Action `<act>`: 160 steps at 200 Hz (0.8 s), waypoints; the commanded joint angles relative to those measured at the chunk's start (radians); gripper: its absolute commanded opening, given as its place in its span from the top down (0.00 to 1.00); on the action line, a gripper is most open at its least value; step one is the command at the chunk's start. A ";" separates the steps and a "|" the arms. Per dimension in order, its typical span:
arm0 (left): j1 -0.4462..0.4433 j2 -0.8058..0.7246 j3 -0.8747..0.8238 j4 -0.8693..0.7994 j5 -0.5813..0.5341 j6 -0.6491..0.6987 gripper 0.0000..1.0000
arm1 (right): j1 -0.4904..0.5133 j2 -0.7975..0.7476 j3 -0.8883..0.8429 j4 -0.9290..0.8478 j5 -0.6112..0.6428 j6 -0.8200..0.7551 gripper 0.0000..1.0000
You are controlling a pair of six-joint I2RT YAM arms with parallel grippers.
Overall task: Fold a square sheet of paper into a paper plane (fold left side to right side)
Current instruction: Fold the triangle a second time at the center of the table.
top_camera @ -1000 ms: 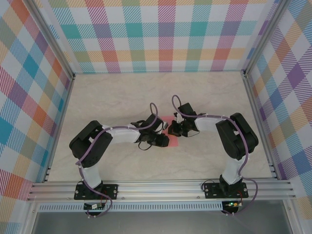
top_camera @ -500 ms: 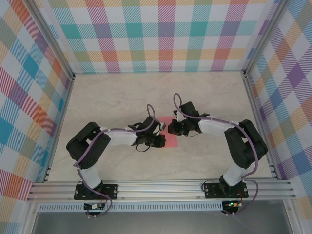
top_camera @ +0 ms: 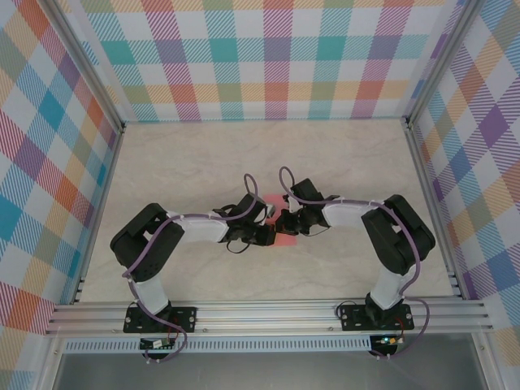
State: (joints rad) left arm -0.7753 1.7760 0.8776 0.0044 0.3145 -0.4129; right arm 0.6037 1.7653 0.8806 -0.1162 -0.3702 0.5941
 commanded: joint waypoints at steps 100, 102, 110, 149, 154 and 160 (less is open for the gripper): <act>0.004 0.017 -0.048 -0.057 -0.020 -0.018 1.00 | -0.043 0.027 0.062 -0.088 0.169 -0.070 0.97; 0.005 0.017 -0.049 -0.058 -0.020 -0.018 1.00 | -0.045 0.028 0.063 -0.089 0.169 -0.071 0.97; 0.004 0.017 -0.052 -0.058 -0.022 -0.018 1.00 | -0.056 0.028 0.068 -0.085 0.168 -0.075 0.97; 0.004 0.015 -0.059 -0.056 -0.026 -0.018 1.00 | -0.110 0.047 0.106 -0.096 0.166 -0.106 0.97; 0.004 0.014 -0.060 -0.055 -0.025 -0.019 1.00 | -0.118 0.050 0.110 -0.097 0.166 -0.109 0.97; 0.004 0.012 -0.060 -0.055 -0.026 -0.018 1.00 | -0.127 0.054 0.113 -0.098 0.165 -0.115 0.97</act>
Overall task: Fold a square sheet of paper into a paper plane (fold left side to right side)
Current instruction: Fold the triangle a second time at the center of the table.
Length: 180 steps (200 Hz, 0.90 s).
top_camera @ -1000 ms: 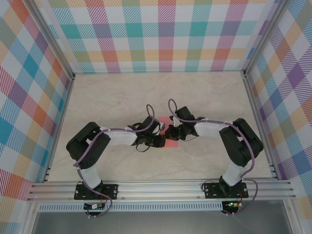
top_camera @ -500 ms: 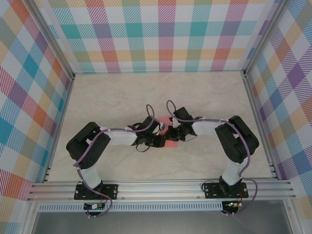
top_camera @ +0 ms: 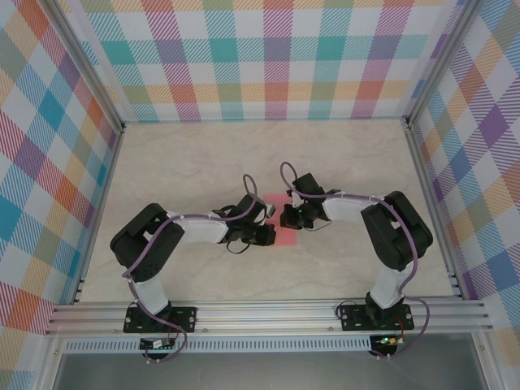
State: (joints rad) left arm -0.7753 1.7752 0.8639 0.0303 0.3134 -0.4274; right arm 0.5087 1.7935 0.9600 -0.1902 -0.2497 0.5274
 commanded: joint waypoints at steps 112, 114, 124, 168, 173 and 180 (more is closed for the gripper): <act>0.004 -0.012 -0.034 -0.075 -0.011 -0.013 1.00 | -0.045 -0.134 0.015 -0.074 0.009 -0.070 0.96; 0.005 -0.012 -0.034 -0.076 -0.013 -0.011 1.00 | -0.042 -0.138 0.010 -0.072 0.005 -0.067 0.96; 0.005 -0.013 -0.034 -0.076 -0.013 -0.010 1.00 | -0.018 -0.154 -0.017 -0.052 -0.016 -0.050 0.96; 0.005 -0.009 -0.035 -0.068 -0.010 -0.013 1.00 | 0.052 -0.137 -0.179 0.229 -0.123 0.111 0.96; 0.005 -0.008 -0.035 -0.068 -0.010 -0.012 1.00 | 0.053 -0.128 -0.187 0.252 -0.131 0.121 0.96; 0.004 -0.008 -0.035 -0.069 -0.010 -0.012 1.00 | 0.054 -0.114 -0.191 0.270 -0.137 0.127 0.96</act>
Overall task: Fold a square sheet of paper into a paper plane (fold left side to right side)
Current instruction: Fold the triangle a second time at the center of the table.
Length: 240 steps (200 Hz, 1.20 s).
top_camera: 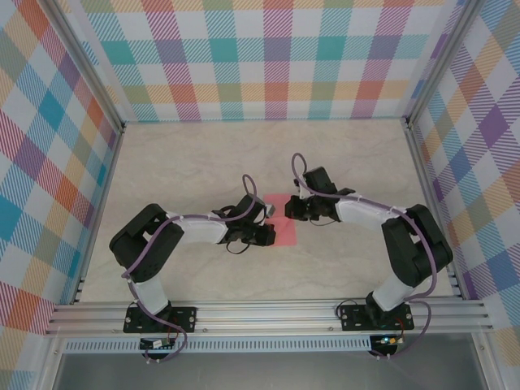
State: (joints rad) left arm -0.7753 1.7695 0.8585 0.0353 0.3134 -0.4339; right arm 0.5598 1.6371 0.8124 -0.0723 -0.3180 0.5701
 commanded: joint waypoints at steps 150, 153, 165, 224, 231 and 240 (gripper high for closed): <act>0.004 0.002 -0.010 -0.101 -0.018 0.003 1.00 | 0.008 0.118 -0.031 0.173 -0.057 0.064 0.96; 0.004 0.002 -0.010 -0.102 -0.018 0.003 1.00 | 0.008 0.120 -0.029 0.168 -0.051 0.061 0.96; 0.004 0.006 -0.009 -0.106 -0.017 0.003 1.00 | 0.008 0.123 -0.030 0.153 -0.022 0.049 0.96; 0.005 0.009 -0.010 -0.117 -0.023 0.006 1.00 | -0.009 0.130 -0.039 0.140 0.048 -0.001 0.96; 0.004 0.009 -0.009 -0.117 -0.024 0.007 1.00 | -0.015 0.135 -0.034 0.142 0.046 -0.003 0.96; 0.005 0.011 -0.010 -0.116 -0.023 0.007 1.00 | -0.023 0.142 -0.025 0.135 0.043 -0.007 0.96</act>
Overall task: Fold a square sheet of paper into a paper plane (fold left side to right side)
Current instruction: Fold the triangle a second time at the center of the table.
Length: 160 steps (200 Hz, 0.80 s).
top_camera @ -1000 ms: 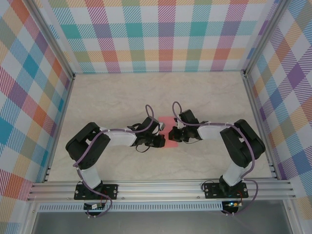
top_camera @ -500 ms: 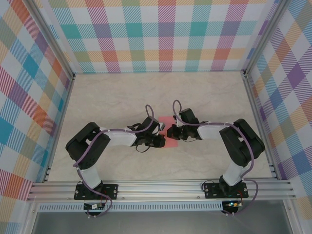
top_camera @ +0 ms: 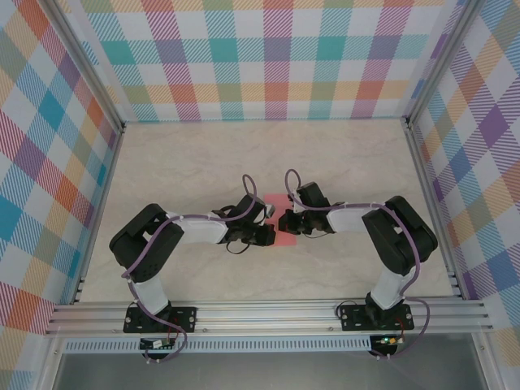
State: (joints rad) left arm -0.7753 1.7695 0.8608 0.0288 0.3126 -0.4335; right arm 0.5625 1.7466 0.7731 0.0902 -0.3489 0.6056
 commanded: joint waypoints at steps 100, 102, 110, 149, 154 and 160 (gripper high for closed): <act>0.005 0.000 -0.007 -0.120 -0.023 0.010 1.00 | -0.127 0.060 0.067 -0.087 0.098 -0.097 0.96; 0.004 0.001 -0.006 -0.121 -0.022 0.009 1.00 | -0.130 0.060 0.066 -0.086 0.098 -0.097 0.96; 0.004 0.000 -0.006 -0.121 -0.022 0.010 1.00 | -0.141 0.064 0.066 -0.086 0.097 -0.101 0.96; 0.004 -0.005 -0.005 -0.119 -0.018 0.010 1.00 | -0.195 0.053 0.070 -0.092 0.086 -0.120 0.96; 0.005 -0.004 -0.006 -0.119 -0.019 0.009 1.00 | -0.200 0.050 0.075 -0.096 0.083 -0.122 0.96; 0.005 -0.005 -0.005 -0.117 -0.016 0.008 1.00 | -0.203 0.044 0.080 -0.104 0.082 -0.128 0.96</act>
State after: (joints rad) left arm -0.7753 1.7695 0.8627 0.0288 0.3012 -0.4332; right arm 0.4129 1.7779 0.8288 0.0292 -0.3767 0.5289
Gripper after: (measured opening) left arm 0.043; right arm 0.046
